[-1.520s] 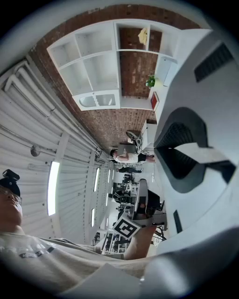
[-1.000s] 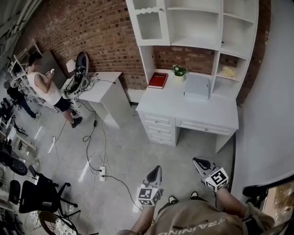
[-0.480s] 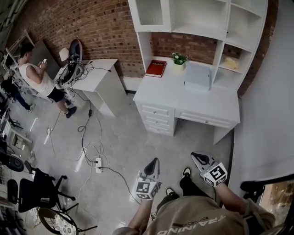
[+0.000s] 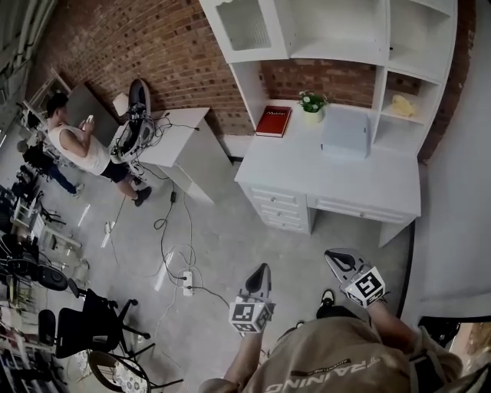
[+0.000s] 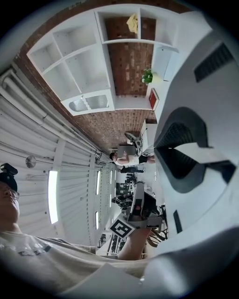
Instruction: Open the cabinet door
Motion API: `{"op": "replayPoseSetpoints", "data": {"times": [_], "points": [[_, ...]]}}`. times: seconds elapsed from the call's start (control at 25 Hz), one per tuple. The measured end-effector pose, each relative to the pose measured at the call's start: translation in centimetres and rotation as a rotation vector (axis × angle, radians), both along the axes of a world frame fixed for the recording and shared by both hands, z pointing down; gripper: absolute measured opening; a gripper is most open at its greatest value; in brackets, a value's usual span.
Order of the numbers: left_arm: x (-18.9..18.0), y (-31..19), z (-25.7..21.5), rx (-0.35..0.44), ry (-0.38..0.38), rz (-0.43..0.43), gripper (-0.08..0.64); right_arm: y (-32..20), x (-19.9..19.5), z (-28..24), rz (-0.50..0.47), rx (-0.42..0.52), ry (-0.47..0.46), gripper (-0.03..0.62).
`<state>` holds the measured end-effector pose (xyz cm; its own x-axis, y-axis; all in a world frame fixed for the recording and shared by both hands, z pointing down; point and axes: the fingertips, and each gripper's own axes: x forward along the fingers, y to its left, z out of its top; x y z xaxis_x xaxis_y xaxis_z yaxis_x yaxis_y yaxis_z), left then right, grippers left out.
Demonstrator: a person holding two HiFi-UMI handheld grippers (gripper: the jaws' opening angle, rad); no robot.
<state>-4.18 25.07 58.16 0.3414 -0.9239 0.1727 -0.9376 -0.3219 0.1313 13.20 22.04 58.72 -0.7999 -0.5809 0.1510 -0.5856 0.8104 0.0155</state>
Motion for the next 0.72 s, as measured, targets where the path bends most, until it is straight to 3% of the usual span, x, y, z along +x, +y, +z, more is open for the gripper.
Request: {"op": "replayPoseSetpoints", "data": {"times": [0.16, 0.48, 0.72], "points": [[2.6, -4.5, -1.8, 0.067, -0.107, 0.020, 0.008, -4.7, 0.8, 0.4, -0.028, 0.038, 0.019, 0.012], [2.7, -10.7, -1.1, 0.018, 0.010, -0.084, 0.008, -11.4, 1.0, 1.6, -0.108, 0.016, 0.015, 0.012], [1.4, -13.4, -0.2, -0.020, 0.025, -0.112, 0.008, -14.7, 0.7, 3.1, -0.111, -0.033, 0.000, 0.012]]}}
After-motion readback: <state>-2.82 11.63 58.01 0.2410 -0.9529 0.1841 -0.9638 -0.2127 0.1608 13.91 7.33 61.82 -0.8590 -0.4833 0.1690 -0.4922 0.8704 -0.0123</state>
